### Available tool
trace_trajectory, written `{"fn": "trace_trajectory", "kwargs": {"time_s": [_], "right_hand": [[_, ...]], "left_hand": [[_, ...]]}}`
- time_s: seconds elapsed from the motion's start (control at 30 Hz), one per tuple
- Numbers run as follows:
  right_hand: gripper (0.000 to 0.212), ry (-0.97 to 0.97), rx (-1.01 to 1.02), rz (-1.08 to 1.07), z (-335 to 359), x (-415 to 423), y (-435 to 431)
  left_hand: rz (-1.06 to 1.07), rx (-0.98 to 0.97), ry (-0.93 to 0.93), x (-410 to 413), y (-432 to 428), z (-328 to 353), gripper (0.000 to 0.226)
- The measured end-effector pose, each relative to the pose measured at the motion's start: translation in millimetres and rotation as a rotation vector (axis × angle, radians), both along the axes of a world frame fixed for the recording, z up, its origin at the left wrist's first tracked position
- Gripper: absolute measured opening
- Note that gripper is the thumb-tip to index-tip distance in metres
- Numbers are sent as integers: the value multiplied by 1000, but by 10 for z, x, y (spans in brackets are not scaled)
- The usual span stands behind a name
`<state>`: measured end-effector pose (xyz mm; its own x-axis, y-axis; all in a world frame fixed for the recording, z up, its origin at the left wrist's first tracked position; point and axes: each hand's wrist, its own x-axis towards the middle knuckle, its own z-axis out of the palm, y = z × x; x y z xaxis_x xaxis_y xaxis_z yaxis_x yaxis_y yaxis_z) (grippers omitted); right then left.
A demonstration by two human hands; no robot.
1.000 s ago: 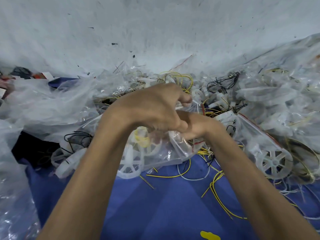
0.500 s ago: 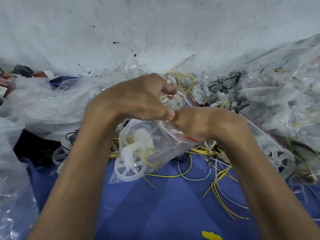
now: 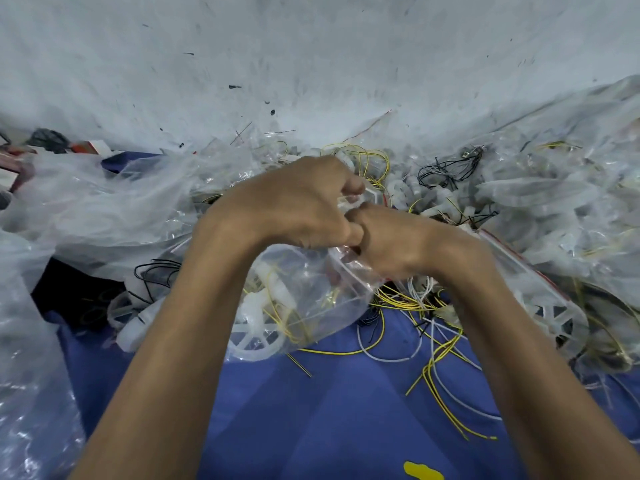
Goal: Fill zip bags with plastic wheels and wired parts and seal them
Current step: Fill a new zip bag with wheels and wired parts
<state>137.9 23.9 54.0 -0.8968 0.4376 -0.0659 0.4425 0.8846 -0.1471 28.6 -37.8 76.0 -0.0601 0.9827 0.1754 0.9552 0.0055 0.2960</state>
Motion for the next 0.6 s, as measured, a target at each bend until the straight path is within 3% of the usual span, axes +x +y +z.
{"fn": "trace_trajectory", "kwargs": {"time_s": [0.03,0.2,0.33,0.4,0.5,0.6], "right_hand": [[13,36,-22,19,-47,-35,33],[12,243,16,91,-17,-35,152],[14,822,-194,14,197,268,330],[12,919,-161,-66,166,342,459],[13,583,-8,-244,-15,333,709],[18,224,-73,-241,-271,253,861]], "left_hand": [[8,-2,1,-9,-4,1,65],[97,42,-17,-87,-8,-5,60],[275,122,-63,-317,-65,13,54],[326,128,-84,-422,-78,15,52],[356,119,-83,-493,-88,6,52],[348,112,-99,-501,-87,-13,55]]}}
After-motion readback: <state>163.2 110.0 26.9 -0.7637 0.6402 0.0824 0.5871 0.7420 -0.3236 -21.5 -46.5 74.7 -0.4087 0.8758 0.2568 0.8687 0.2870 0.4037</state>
